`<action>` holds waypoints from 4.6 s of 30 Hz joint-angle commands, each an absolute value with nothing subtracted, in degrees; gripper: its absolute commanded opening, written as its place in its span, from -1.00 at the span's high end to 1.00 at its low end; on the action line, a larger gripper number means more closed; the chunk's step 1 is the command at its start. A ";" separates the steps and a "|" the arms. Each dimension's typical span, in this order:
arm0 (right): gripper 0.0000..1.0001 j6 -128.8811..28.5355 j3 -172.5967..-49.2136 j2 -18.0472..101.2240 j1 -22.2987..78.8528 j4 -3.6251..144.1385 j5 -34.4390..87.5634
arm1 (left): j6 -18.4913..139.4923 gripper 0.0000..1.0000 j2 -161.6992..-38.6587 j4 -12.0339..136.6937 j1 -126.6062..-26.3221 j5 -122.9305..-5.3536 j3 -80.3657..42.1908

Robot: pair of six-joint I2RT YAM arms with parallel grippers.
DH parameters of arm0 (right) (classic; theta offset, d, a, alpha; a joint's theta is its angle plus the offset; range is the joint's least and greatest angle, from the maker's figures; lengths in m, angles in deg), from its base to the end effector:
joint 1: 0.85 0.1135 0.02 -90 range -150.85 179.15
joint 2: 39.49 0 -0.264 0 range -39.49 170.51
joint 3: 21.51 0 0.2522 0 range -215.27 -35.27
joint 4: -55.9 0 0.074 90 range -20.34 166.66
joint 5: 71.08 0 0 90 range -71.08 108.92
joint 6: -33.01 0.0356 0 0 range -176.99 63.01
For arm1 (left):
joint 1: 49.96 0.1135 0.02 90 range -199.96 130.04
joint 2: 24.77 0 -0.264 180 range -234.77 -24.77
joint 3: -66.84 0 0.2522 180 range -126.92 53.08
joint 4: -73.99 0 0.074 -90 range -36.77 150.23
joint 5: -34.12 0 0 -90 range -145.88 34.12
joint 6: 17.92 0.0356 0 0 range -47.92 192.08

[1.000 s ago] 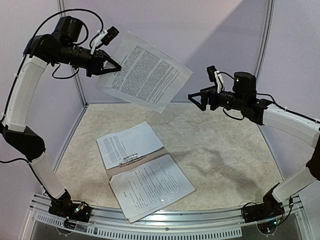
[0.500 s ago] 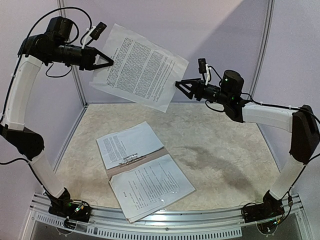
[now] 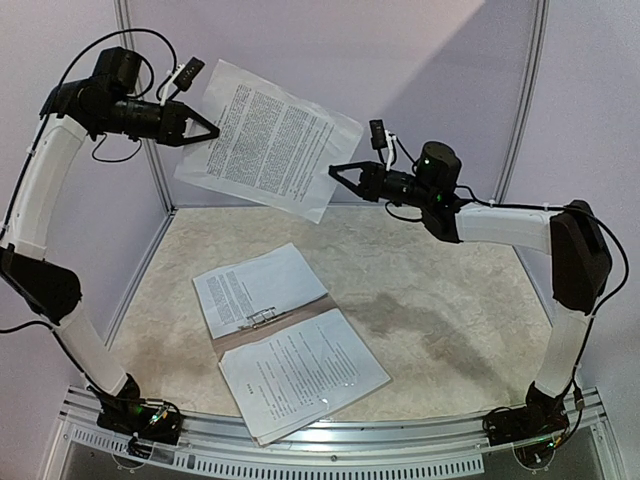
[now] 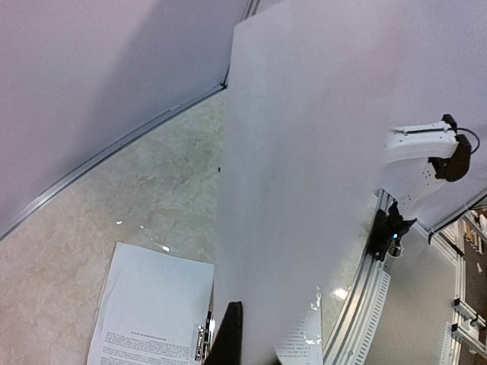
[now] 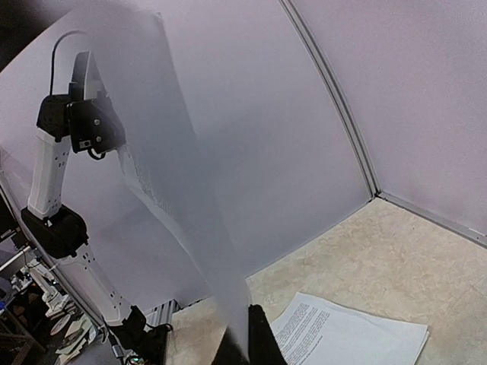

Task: Put the files into the folder
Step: Place the file on the spring clip of the folder.

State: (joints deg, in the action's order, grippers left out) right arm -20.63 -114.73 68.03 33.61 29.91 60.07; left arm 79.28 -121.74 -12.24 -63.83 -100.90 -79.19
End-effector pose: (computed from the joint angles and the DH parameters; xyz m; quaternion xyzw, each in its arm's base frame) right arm 0.3517 0.2697 0.3234 -0.2627 0.5956 0.6015 0.4631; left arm 0.2816 -0.0955 0.5061 0.3187 0.7823 -0.3662 0.3903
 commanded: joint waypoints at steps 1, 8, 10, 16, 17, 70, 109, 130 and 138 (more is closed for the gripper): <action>1.00 -20.10 -118.71 70.02 33.76 34.52 60.71 | 74.37 1.00 -119.52 -5.16 -61.24 -101.52 -66.65; 1.00 -25.13 -127.91 74.69 33.81 56.11 62.08 | 73.05 1.00 -116.93 3.49 -57.69 -98.40 -49.71; 1.00 -26.83 -131.45 77.45 33.99 63.33 62.67 | 72.69 1.00 -116.36 6.05 -56.71 -97.60 -44.09; 1.00 -31.14 -138.53 83.92 34.16 78.25 62.67 | 67.69 1.00 -116.73 14.52 -52.93 -98.08 -29.20; 1.00 -31.32 -139.83 84.92 34.20 80.06 62.84 | 67.46 1.00 -117.13 15.47 -52.60 -98.00 -27.53; 0.63 -15.59 -147.16 105.75 36.02 75.98 65.43 | 49.11 1.00 -129.36 36.65 -50.01 -98.84 -3.21; 1.00 -23.79 -149.41 103.61 35.49 84.79 70.25 | 48.86 0.51 -123.49 31.98 -48.12 -94.20 -0.96; 1.00 -29.32 -153.24 107.33 34.93 85.97 67.86 | 50.46 1.00 -123.64 31.82 -49.62 -90.95 4.16; 1.00 -29.86 -152.24 107.67 35.04 85.55 66.83 | 50.36 0.94 -123.91 31.60 -51.17 -90.15 4.06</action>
State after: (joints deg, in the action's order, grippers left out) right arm -28.96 -152.22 106.11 35.49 85.63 68.61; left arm 49.60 -124.41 32.48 -50.24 -92.22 3.76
